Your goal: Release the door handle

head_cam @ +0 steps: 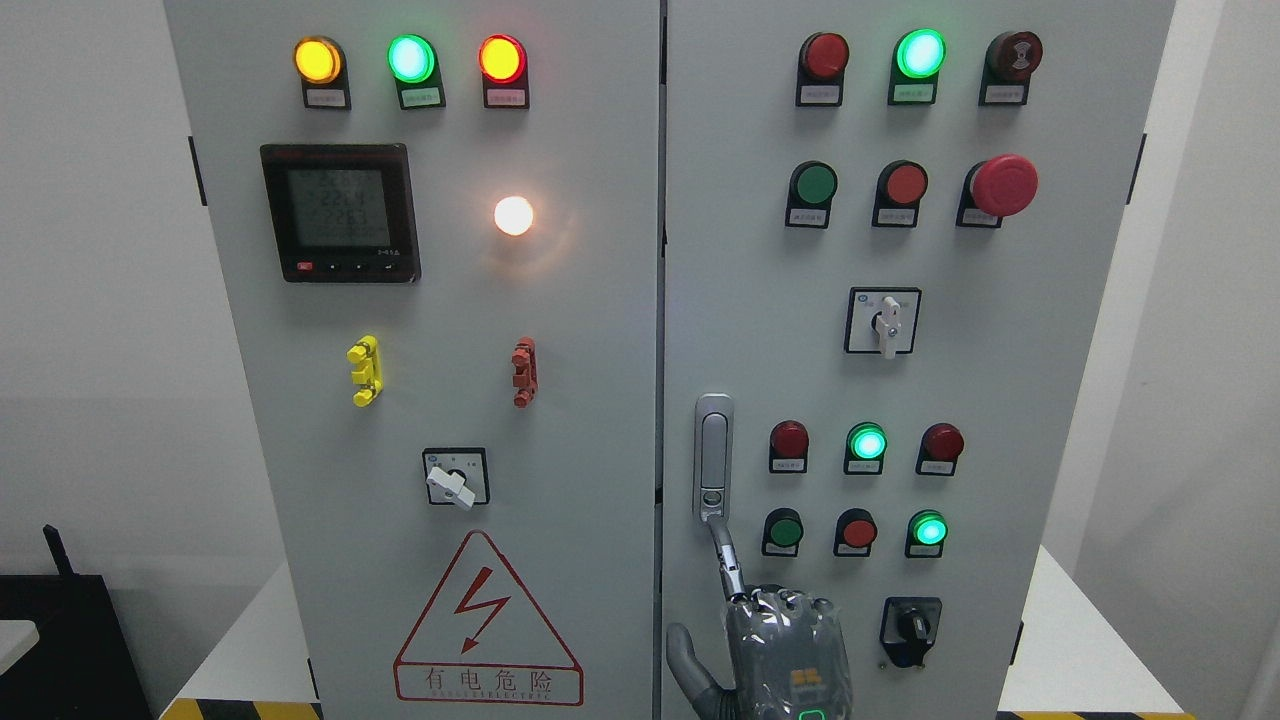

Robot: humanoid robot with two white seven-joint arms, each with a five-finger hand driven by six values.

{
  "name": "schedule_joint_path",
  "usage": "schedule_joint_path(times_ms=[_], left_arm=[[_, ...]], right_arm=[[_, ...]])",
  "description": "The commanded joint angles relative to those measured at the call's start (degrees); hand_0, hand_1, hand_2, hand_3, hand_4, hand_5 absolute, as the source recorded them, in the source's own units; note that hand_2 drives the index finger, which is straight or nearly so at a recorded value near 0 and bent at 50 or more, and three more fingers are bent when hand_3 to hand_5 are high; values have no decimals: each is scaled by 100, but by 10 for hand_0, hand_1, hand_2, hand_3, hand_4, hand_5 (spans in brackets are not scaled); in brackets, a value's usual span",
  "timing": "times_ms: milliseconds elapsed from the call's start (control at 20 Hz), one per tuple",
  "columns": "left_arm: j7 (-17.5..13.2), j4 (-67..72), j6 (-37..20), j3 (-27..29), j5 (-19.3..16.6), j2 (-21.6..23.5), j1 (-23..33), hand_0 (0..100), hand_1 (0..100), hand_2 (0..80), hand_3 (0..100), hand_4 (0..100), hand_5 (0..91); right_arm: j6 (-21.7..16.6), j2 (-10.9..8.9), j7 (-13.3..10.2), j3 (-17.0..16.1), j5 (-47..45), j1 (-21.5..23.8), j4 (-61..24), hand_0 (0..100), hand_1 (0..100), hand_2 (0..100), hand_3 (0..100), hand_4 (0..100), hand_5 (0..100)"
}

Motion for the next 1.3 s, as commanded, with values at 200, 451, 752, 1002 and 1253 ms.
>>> schedule_joint_path(times_ms=[200,451,752,1002,1253], left_arm=[[1,-88,-2,-70,1,0,0,120,389,0,0,0,0],[1,-88,-2,-70,1,0,0,120,389,0,0,0,0],[1,-88,-2,-70,-8,0,0,120,389,0,0,0,0],[1,-88,-2,-70,1,0,0,120,389,0,0,0,0],[1,-88,-2,-70,1,0,0,120,389,0,0,0,0]], right_arm=[[4,0,6,2,0,10,34,431,371,94,1000,1000,996],[-5,0,-3,-7,0,-16,8,430,371,92,1000,1000,996],[-14,0,-117,-7,-9,2,-97,429,370,87,1000,1000,996],[-23,0,-302,-7,-35,19,-159,425,370,81,1000,1000,996],[-40,0,-310,-7,-44,63,-194,424,372,80,1000,1000,996]])
